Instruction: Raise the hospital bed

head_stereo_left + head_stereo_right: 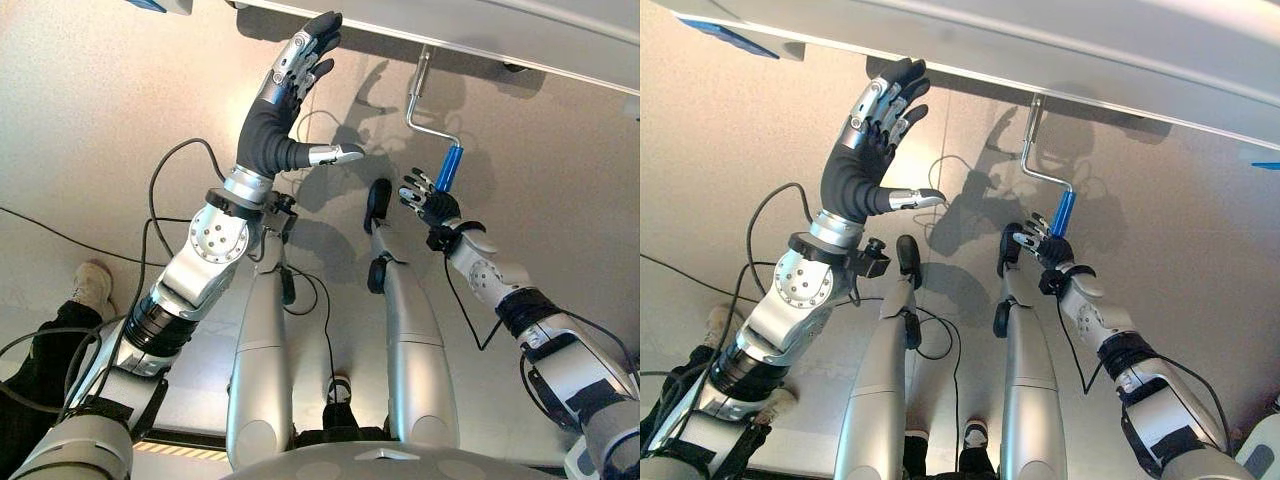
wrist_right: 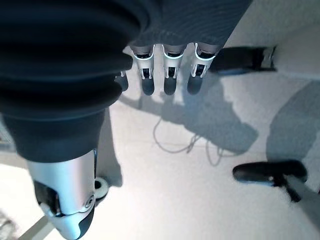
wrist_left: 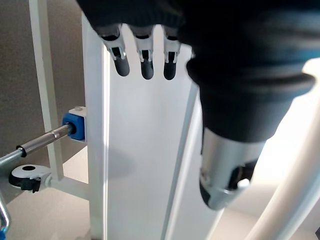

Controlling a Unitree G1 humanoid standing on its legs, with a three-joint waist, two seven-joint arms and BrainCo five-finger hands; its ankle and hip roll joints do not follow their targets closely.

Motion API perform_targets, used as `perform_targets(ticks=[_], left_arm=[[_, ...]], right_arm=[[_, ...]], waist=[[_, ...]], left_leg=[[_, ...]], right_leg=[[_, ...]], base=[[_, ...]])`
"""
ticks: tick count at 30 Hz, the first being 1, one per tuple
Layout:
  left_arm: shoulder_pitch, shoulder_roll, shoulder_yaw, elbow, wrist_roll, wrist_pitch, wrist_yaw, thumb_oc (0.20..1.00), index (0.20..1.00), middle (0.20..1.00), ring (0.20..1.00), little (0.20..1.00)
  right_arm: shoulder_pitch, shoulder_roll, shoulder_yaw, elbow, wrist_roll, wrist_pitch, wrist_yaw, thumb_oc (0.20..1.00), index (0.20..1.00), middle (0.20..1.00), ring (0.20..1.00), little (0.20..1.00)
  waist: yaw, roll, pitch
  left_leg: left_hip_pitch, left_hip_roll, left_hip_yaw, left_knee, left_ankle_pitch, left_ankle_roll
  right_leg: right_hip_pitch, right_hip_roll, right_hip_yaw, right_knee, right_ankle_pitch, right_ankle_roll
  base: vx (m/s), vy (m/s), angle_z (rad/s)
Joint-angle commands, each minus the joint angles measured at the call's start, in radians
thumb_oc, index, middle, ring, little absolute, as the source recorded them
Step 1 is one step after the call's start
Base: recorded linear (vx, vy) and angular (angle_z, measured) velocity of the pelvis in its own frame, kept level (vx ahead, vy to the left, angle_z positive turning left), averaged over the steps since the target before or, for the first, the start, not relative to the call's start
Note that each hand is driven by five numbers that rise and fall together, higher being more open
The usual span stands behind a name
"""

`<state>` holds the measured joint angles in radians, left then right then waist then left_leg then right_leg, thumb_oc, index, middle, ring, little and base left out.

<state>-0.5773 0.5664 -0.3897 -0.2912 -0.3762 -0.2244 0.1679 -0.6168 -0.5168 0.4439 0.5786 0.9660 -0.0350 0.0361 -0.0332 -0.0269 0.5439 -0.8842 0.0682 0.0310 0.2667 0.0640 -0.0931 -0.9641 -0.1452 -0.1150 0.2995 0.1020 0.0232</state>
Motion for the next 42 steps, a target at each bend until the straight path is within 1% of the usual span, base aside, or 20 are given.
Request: perform_targets(ticks=[1, 8, 19, 24, 32, 42], left_arm=[[0.01, -0.024, 0.013, -0.086, -0.011, -0.036, -0.016, 1.0, 1.0, 1.0, 1.0, 1.0], [0.014, -0.023, 0.021, -0.086, -0.014, -0.038, -0.012, 1.0, 1.0, 1.0, 1.0, 1.0], [0.02, -0.016, 0.024, -0.092, -0.015, -0.038, -0.008, 1.0, 1.0, 1.0, 1.0, 1.0], [0.023, -0.013, 0.023, -0.095, -0.017, -0.037, -0.006, 1.0, 1.0, 1.0, 1.0, 1.0], [0.019, -0.014, 0.019, -0.098, -0.02, -0.038, -0.006, 1.0, 1.0, 1.0, 1.0, 1.0], [0.013, -0.011, 0.016, -0.098, -0.018, -0.041, -0.007, 1.0, 1.0, 1.0, 1.0, 1.0]], right_arm=[[0.016, -0.03, 0.006, -0.07, 0.044, -0.037, 0.008, 1.0, 1.0, 1.0, 1.0, 1.0], [-0.013, -0.035, -0.012, -0.08, 0.058, -0.05, -0.006, 1.0, 1.0, 1.0, 1.0, 1.0], [-0.019, -0.06, -0.019, -0.068, 0.042, -0.052, -0.021, 1.0, 1.0, 1.0, 1.0, 1.0], [-0.011, -0.08, -0.018, -0.004, -0.001, -0.033, -0.018, 1.0, 1.0, 1.0, 1.0, 1.0], [0.0, -0.083, -0.01, 0.076, -0.024, -0.015, -0.006, 1.0, 1.0, 1.0, 1.0, 1.0], [-0.004, -0.089, -0.003, 0.115, -0.052, -0.003, 0.001, 1.0, 1.0, 1.0, 1.0, 1.0]], waist=[[-0.019, 0.048, -0.024], [-0.018, 0.046, -0.024], [-0.019, 0.042, -0.024], [-0.019, 0.04, -0.024], [-0.02, 0.041, -0.024], [-0.02, 0.041, -0.024]], left_leg=[[-0.026, -0.022, -0.003, 0.025, -0.022, 0.024], [-0.024, -0.021, -0.004, 0.022, -0.022, 0.024], [-0.025, -0.022, -0.005, 0.024, -0.023, 0.023], [-0.026, -0.024, -0.004, 0.025, -0.023, 0.023], [-0.028, -0.026, -0.005, 0.027, -0.024, 0.023], [-0.027, -0.026, -0.001, 0.028, -0.025, 0.025]], right_leg=[[0.049, -0.017, 0.009, -0.032, -0.035, 0.115], [0.052, -0.017, 0.007, -0.032, -0.035, 0.115], [0.055, -0.016, 0.006, -0.033, -0.035, 0.116], [0.053, -0.018, 0.005, -0.036, -0.032, 0.118], [0.053, -0.019, 0.005, -0.037, -0.031, 0.119], [0.054, -0.019, 0.006, -0.041, -0.029, 0.119]], base=[[0.0, 0.0, 0.0], [0.0, 0.0, 0.0], [0.0, 0.0, 0.0], [0.0, 0.0, 0.0], [0.0, 0.0, 0.0], [0.0, 0.0, 0.0]])
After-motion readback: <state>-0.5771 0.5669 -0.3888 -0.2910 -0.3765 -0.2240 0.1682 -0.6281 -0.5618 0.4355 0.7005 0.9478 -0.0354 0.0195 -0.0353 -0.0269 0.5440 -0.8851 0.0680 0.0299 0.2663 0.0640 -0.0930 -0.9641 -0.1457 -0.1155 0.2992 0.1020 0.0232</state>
